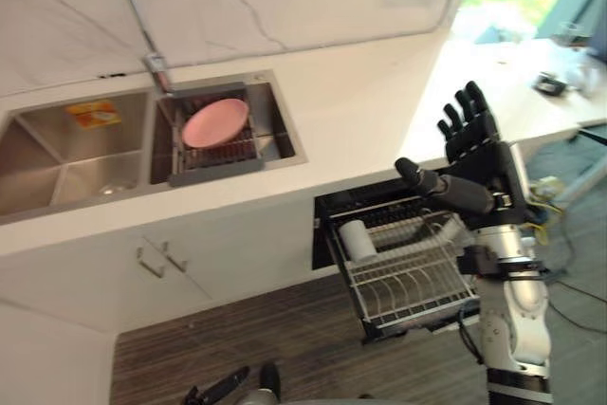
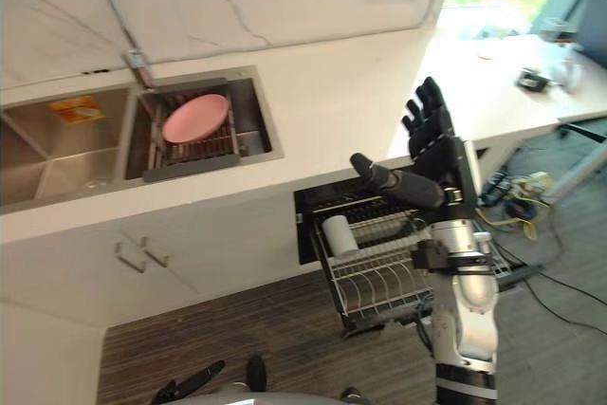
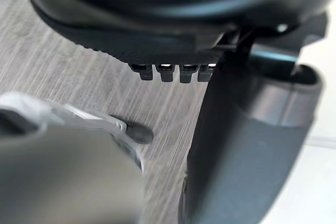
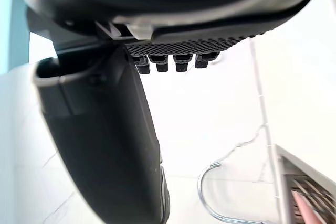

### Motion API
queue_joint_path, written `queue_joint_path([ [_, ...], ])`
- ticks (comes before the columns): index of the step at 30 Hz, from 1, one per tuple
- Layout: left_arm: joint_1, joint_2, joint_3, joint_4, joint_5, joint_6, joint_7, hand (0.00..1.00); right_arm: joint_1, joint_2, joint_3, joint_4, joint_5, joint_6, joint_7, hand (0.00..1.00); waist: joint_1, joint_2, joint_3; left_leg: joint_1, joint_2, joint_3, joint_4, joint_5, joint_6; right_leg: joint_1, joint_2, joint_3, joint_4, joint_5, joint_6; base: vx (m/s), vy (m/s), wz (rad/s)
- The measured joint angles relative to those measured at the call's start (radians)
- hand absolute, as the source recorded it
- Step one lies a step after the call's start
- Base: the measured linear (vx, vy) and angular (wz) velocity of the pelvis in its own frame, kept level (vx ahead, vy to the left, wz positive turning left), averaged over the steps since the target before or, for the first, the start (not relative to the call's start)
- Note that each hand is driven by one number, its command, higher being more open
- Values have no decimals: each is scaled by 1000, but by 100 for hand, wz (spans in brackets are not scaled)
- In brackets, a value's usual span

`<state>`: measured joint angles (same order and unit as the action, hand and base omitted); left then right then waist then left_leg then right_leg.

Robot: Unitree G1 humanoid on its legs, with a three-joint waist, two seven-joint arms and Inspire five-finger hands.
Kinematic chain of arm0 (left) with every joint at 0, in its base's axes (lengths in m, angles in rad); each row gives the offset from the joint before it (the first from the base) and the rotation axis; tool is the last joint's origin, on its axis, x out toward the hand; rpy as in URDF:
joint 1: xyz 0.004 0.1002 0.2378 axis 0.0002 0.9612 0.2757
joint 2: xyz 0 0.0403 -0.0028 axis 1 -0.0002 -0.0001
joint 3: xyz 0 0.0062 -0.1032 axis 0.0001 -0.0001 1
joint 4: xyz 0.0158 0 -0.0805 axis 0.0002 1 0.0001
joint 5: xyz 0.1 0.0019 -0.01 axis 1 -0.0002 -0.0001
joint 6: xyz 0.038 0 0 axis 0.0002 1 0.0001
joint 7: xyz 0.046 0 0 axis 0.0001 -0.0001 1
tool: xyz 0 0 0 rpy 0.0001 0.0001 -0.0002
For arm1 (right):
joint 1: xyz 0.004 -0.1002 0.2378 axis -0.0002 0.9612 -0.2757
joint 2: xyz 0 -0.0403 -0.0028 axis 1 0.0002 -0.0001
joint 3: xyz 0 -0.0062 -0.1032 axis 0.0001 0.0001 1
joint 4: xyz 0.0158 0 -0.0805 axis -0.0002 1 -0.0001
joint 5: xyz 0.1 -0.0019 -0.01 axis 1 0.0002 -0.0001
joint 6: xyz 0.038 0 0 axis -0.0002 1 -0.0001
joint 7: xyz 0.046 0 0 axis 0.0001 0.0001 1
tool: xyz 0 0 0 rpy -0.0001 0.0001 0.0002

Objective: Walk over to the sink, pick up the cup, carry it to the dishwasher, place the cup inside the dishwasher, then close the dishwasher door

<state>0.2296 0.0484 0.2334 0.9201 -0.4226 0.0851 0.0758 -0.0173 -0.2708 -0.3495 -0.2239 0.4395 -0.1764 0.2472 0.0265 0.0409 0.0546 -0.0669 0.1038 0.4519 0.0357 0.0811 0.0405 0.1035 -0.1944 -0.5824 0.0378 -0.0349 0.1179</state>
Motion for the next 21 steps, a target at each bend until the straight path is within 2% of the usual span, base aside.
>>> queue_joint_path([
  [1,9,-10,-4,0,18,-3,-12,100,-2,-9,-21,1,7,0,-11,100,-6,12,-7,13,-7,-9,-19,-1,-22,14,-8,-29,19,-13,8,95,145,138],
  [2,25,-9,-15,-4,53,-14,-33,100,-7,-6,-45,1,20,-4,-32,100,-11,19,-11,54,-35,-43,-80,19,-35,46,-30,-75,44,-28,20,59,158,113],
  [3,31,-2,-27,-5,89,-22,-48,100,-17,-1,-48,0,33,-8,-44,100,-12,19,-11,80,-57,-73,-126,41,-31,62,-48,-100,71,-38,26,30,140,98],
  [6,28,18,-55,-7,158,-30,-74,100,-19,23,-34,-5,29,-22,-58,100,-13,8,-3,71,-89,-119,-129,38,-18,66,-90,-133,131,-57,34,-24,121,64],
  [7,23,28,-74,-8,207,-41,-88,100,-19,42,-32,-8,27,-25,-62,100,-12,6,-2,60,-109,-136,-129,23,-4,56,-115,-140,164,-65,31,-42,141,42],
  [9,12,37,-106,-7,284,-64,-104,100,-11,53,-33,-16,22,-38,-75,100,-15,5,7,47,-130,-143,-129,19,2,36,-150,-138,218,-70,22,-22,159,43],
  [11,1,64,-155,-10,340,-75,-110,100,17,69,-39,-16,18,-51,-99,100,-26,2,18,45,-142,-180,-129,19,4,-16,-170,1,334,-72,-81,20,143,59],
  [12,-2,72,-185,-12,346,-77,-115,100,39,80,-40,-17,14,-55,-111,100,-44,0,21,48,-142,-217,-129,23,14,-51,-154,130,397,-72,-123,47,76,92],
  [13,-10,87,-199,-10,346,-67,-124,100,62,95,-41,-23,5,-56,-127,100,-65,0,26,50,-140,-264,-129,27,22,-57,-102,256,405,-117,-95,66,23,129],
  [14,-20,105,-206,-9,346,-55,-140,100,86,111,-41,-34,-1,-56,-143,100,-84,-19,35,46,-137,-301,-129,28,24,-53,-28,359,370,-159,-55,53,-45,121],
  [15,-24,120,-207,-9,346,-42,-158,100,89,116,-41,-42,-2,-56,-146,100,-88,-40,41,44,-138,-306,-129,33,30,-50,31,405,298,-168,-45,40,-65,82],
  [16,-26,125,-205,-8,343,-35,-166,100,88,116,-41,-47,-3,-56,-145,100,-86,-46,41,43,-142,-306,-129,37,30,-49,47,417,254,-167,-46,34,-85,35],
  [17,-28,133,-200,-10,343,-27,-181,100,88,116,-41,-72,-3,-56,-138,100,-77,-65,36,44,-160,-306,-129,37,30,-49,72,417,178,-154,-66,33,-107,19],
  [21,-30,134,-206,-9,345,-2,-193,100,85,105,-78,-103,0,-78,-131,100,-84,-52,26,55,-166,-307,-129,38,23,-18,78,419,126,-148,-54,93,-87,2],
])
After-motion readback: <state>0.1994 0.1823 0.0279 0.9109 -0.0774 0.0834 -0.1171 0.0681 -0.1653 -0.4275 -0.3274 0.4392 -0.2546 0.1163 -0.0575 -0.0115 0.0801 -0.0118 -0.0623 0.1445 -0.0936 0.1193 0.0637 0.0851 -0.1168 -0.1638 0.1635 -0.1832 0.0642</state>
